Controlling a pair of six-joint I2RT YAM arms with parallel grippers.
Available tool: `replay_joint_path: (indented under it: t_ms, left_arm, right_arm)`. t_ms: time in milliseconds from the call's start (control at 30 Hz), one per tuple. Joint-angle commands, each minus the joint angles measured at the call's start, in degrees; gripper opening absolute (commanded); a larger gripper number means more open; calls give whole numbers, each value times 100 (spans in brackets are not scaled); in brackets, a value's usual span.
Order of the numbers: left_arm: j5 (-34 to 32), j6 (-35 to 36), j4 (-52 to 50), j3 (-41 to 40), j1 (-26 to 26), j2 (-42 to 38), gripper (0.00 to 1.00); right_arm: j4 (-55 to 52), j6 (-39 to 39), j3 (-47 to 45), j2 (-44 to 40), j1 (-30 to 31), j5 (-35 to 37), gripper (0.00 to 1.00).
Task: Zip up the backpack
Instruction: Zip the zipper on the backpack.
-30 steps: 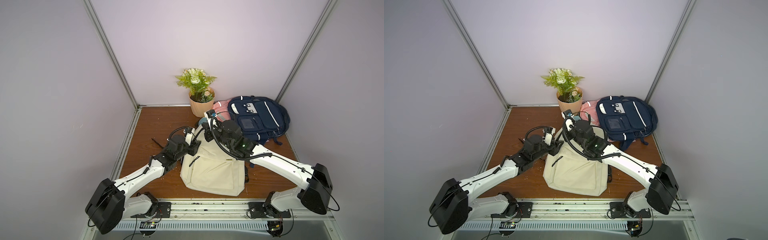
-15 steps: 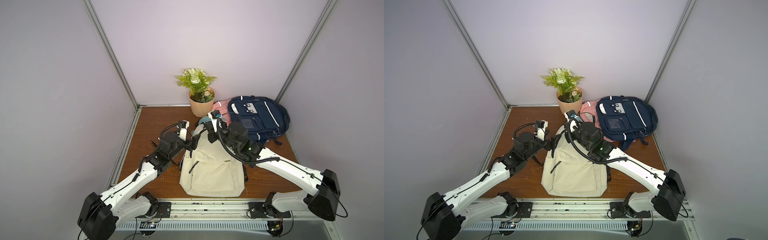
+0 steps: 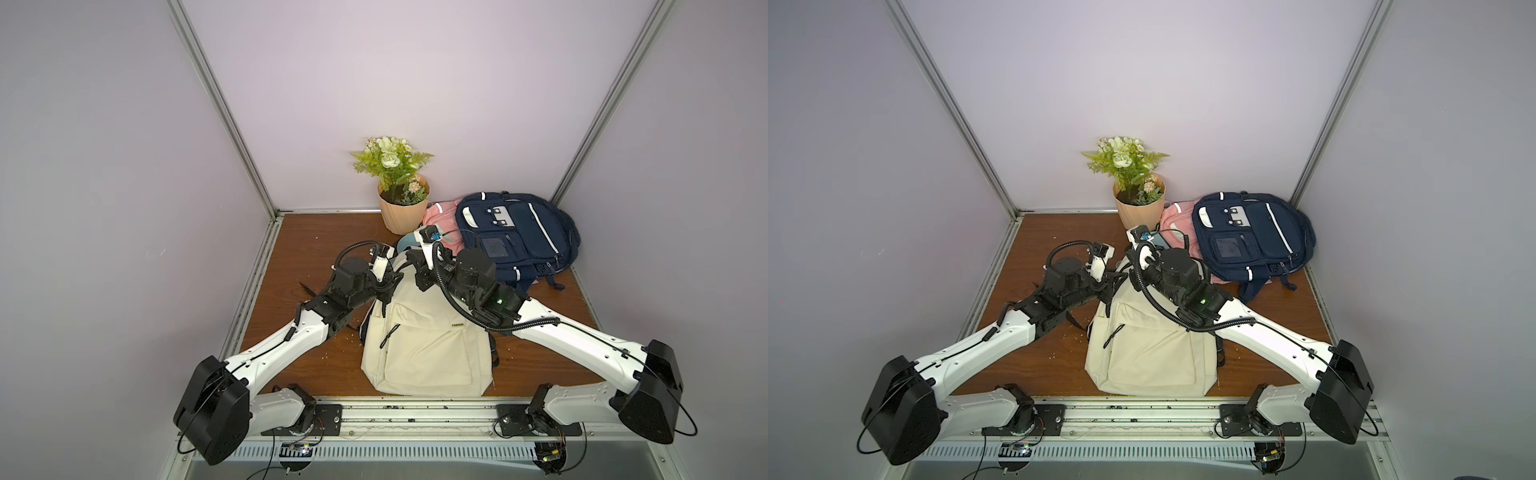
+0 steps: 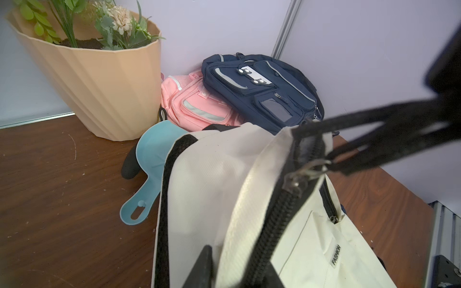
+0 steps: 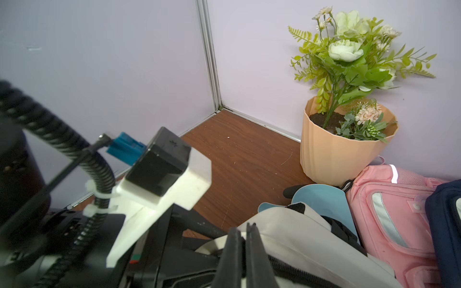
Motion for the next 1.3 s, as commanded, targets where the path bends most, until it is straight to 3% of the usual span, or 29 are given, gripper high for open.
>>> replay_joint_path:
  t_ms: [0,133,267,400,633,767,900,1167,1267]
  left_arm:
    - [84,25,98,18,48,-100,21]
    - [-66,-21,100,-116,51,-235,8]
    - [-253,-125,164,-335,50,-432,0]
    - [-541,-241,170,-486,49,-542,0]
    - [-704,-287,104,-467,50,-434,0]
    - [-922,-365,73,-513,51,-531,0]
    - [-1103,-478,124,-654,49,-758,0]
    - [-1358,-613,90,-754,61,-850,0]
    - [-1232,-491,20,-628,58,-833,16]
  right_arm:
    - [579,-101,46,-269,46,160,0]
    - [353,-84,211,-171,-10,892,0]
    - [117,120,380,-144,-388,1129,0]
    - [30,225,434,-164,-689,1248,0]
    - [106,48,489,-134,-671,1114,0]
    - [-97,149,451,-44,-818,1574,0]
    - [-111,768,46,-230,-1491,1234,0]
    - [-49,707,-106,-250,-1595,899,0]
    - [330,514,-176,-354,-1422,264,0]
